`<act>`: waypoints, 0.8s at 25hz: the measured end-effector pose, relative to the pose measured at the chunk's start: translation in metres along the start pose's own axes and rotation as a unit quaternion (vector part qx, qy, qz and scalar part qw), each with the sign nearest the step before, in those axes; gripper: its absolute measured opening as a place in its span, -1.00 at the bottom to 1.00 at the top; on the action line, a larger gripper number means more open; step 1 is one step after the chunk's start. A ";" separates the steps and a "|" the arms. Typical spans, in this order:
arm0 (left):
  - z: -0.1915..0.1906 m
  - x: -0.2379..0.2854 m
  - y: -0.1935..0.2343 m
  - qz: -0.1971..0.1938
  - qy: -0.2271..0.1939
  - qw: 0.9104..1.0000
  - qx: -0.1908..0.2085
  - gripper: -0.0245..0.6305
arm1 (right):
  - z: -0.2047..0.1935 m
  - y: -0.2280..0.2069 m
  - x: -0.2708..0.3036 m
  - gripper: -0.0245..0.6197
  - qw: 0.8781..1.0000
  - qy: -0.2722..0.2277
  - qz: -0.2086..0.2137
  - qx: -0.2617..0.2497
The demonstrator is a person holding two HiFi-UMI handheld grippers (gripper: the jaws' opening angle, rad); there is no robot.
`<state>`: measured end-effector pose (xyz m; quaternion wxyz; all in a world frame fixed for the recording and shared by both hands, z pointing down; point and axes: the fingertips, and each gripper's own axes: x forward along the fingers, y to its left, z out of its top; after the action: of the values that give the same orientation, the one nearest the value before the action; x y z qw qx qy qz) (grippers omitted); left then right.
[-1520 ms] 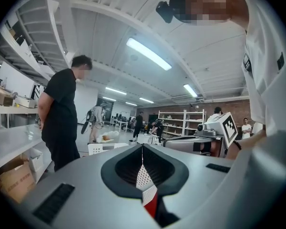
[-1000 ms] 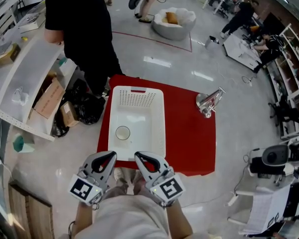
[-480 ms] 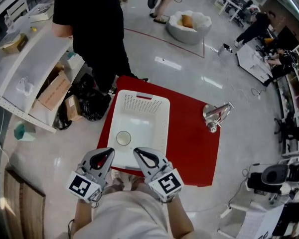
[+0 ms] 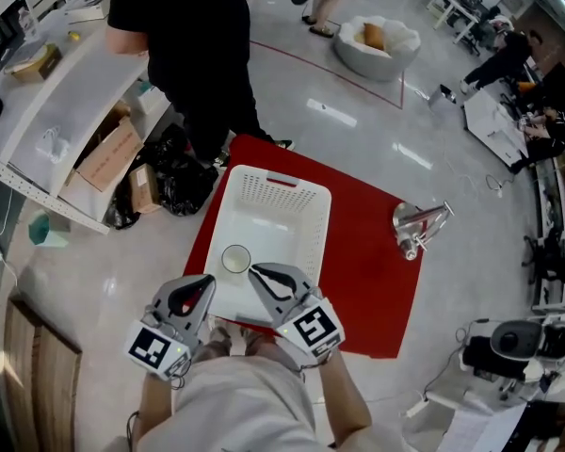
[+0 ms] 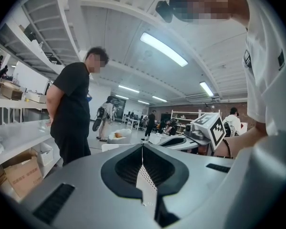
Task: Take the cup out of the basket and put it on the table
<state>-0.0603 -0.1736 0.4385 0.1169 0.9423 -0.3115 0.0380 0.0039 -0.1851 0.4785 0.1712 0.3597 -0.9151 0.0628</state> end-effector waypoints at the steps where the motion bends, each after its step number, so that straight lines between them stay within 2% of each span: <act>1: 0.000 0.000 0.000 0.001 0.001 1.000 -0.001 -0.89 | -0.003 -0.001 0.003 -0.89 1.000 0.005 0.006 0.000; 4: -0.002 -0.002 0.002 0.007 0.003 1.000 -0.002 -0.89 | -0.008 -0.002 0.011 -0.89 1.000 0.018 0.019 0.000; 11: -0.004 -0.004 0.010 0.018 0.004 1.000 -0.007 -0.89 | -0.026 -0.009 0.037 -0.85 0.996 0.066 0.047 -0.039; 15: -0.004 -0.006 0.014 0.024 0.006 1.000 -0.012 -0.89 | -0.041 -0.008 0.054 -0.67 0.990 0.099 0.075 -0.064; 20: -0.006 -0.011 0.021 0.033 0.006 0.999 -0.013 -0.89 | -0.072 -0.005 0.072 -0.38 0.975 0.159 0.106 -0.110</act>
<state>-0.0813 -0.1821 0.4467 0.1296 0.9298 -0.3419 0.0433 -0.0229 -0.2176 0.5719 0.3452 0.2250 -0.9105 0.0362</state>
